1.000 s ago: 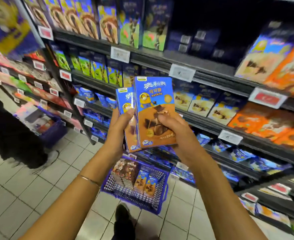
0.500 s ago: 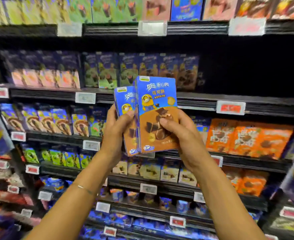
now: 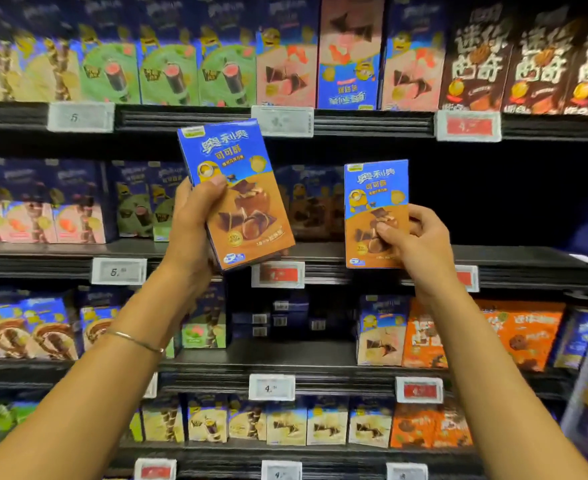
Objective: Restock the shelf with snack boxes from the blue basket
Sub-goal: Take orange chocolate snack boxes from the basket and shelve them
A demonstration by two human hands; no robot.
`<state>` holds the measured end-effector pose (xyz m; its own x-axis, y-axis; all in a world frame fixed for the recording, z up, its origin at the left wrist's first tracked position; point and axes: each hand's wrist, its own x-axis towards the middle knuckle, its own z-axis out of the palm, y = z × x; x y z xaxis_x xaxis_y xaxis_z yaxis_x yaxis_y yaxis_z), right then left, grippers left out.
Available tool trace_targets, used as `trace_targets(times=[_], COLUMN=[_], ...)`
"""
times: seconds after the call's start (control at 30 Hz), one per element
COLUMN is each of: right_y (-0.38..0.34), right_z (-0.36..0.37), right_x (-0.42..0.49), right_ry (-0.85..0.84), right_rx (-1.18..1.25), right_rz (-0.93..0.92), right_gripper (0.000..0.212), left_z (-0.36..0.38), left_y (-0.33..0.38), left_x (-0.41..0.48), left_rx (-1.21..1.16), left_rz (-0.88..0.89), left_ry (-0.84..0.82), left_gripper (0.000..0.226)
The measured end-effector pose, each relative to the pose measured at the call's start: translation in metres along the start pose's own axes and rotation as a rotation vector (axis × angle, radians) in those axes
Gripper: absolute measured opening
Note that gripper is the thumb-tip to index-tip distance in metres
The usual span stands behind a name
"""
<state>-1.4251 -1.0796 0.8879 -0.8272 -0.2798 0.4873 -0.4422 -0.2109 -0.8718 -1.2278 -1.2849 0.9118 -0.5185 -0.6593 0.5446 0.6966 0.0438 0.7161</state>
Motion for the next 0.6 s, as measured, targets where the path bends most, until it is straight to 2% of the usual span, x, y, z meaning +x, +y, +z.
trace_targets(times=[0.17, 0.27, 0.43, 0.6], right_y=[0.025, 0.041, 0.059, 0.067], right_z=[0.011, 0.011, 0.012, 0.027], right_x=[0.064, 0.092, 0.122, 0.141], right_ry=[0.025, 0.085, 0.036, -0.049], right_rx=[-0.099, -0.332, -0.65, -0.852], right_rz=[0.031, 0.01, -0.005, 0.042], right_gripper=[0.043, 0.039, 0.024, 0.035], left_z=[0.01, 0.01, 0.011, 0.011], left_y=[-0.007, -0.015, -0.021, -0.028], left_x=[0.01, 0.013, 0.017, 0.015], left_rx=[0.004, 0.05, 0.079, 0.067], left_rz=[0.011, 0.027, 0.068, 0.075], left_ry=[-0.005, -0.026, -0.027, -0.018], left_gripper=[0.102, 0.08, 0.067, 0.085])
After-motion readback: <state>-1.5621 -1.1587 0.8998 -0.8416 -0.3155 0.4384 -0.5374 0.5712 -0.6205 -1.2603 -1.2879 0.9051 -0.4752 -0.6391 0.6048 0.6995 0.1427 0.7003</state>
